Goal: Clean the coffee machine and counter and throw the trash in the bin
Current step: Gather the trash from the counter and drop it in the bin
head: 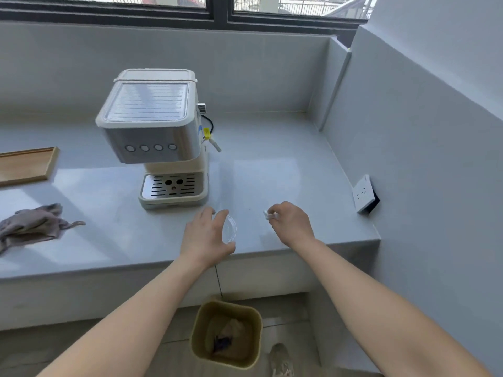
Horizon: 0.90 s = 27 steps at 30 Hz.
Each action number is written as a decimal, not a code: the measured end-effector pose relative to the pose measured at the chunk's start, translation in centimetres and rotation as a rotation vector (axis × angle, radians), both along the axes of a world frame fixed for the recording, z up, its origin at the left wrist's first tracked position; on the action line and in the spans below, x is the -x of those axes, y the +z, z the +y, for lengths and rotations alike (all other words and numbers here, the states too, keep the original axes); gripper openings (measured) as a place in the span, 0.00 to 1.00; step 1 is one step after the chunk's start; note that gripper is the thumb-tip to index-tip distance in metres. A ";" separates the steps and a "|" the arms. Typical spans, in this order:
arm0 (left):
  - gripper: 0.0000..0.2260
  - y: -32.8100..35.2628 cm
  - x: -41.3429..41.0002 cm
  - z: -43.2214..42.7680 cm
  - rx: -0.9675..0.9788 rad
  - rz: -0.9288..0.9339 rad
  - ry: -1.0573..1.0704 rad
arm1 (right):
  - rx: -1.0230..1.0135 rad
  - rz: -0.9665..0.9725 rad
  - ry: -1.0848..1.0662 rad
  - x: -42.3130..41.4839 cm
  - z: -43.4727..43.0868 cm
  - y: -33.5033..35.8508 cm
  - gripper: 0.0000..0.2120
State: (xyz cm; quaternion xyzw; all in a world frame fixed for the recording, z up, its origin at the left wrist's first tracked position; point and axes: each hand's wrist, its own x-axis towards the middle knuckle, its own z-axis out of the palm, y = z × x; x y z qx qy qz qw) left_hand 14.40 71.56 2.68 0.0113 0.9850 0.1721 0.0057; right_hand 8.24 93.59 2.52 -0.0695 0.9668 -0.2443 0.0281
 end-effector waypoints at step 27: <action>0.30 -15.6 -16.5 -0.6 0.039 -0.317 0.131 | 0.014 -0.274 0.118 -15.8 -1.2 -15.6 0.10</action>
